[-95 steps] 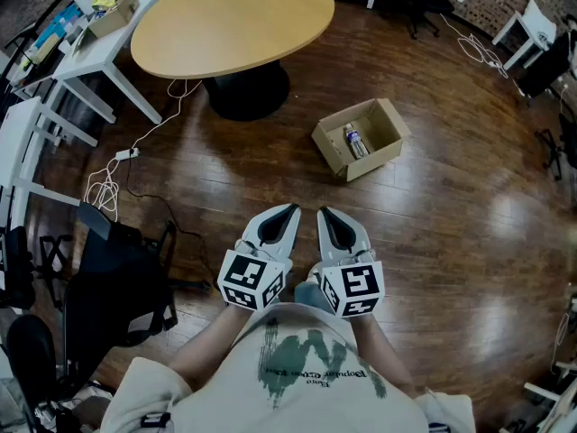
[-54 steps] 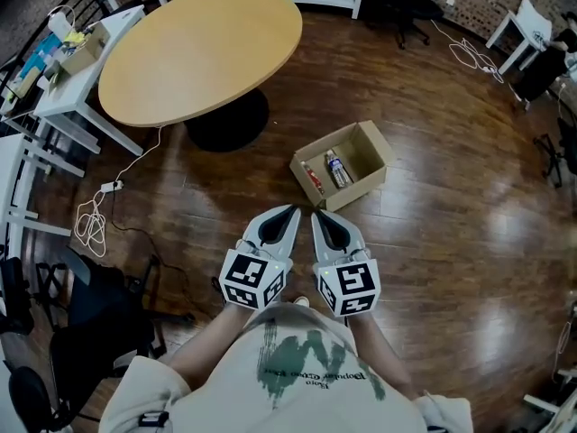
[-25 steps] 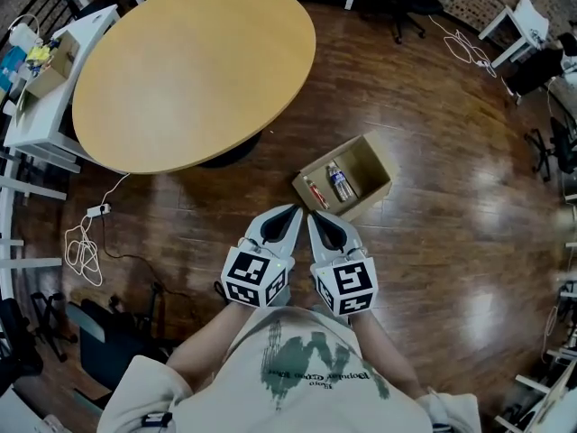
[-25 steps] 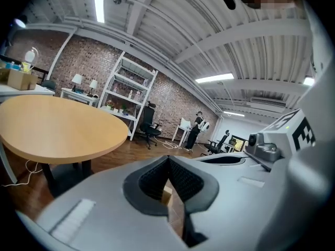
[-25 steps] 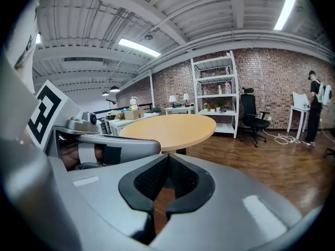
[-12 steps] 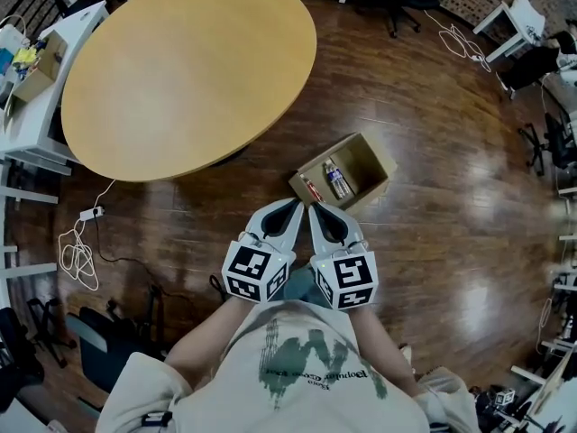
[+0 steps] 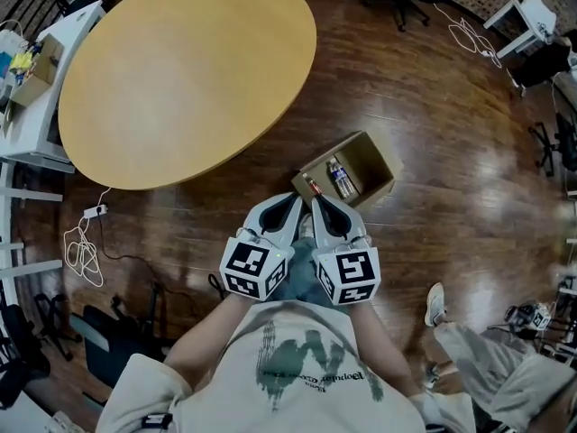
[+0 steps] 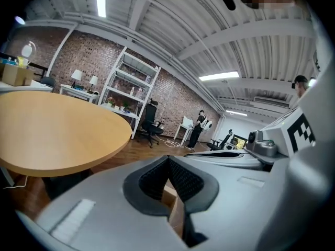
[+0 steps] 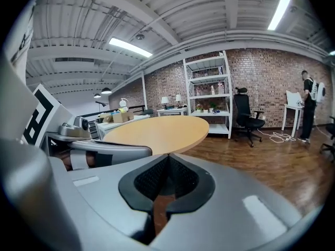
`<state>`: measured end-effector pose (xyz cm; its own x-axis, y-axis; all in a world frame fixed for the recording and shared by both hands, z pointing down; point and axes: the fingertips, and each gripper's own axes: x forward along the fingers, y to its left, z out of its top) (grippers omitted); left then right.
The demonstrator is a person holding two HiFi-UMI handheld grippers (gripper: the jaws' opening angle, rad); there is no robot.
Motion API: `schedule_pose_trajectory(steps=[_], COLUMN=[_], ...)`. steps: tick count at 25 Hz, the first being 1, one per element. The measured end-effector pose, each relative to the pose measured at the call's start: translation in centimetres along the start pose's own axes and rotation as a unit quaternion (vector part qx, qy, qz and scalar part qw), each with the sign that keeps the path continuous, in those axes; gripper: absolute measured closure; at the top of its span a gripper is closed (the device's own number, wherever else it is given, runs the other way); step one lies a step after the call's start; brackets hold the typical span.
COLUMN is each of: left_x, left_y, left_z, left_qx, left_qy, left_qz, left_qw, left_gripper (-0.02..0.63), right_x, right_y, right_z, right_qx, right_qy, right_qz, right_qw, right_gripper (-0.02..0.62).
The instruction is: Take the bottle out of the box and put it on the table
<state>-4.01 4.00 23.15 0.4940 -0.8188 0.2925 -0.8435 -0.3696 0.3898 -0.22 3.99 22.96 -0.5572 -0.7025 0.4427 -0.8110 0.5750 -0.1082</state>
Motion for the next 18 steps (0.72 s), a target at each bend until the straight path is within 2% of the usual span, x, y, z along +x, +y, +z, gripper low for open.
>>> schedule_pose_trajectory(steps=[10, 18], left_x=[10.4, 18.0], left_y=[1.7, 2.8], left_z=[-0.2, -3.3], left_qx=[-0.004, -0.019], left_qy=[0.031, 0.059], left_qz=[0.025, 0.040], left_qw=[0.9992, 0.9973], left_gripper=[0.606, 0.606], right_x=[6.4, 11.0], right_y=[-9.5, -16.0], right_z=[-0.1, -4.5], right_qx=[0.027, 0.048], right_qy=[0.002, 0.036], right_qz=[0.012, 0.035], right_qw=[1.000, 0.998], right_gripper=[0.595, 0.595])
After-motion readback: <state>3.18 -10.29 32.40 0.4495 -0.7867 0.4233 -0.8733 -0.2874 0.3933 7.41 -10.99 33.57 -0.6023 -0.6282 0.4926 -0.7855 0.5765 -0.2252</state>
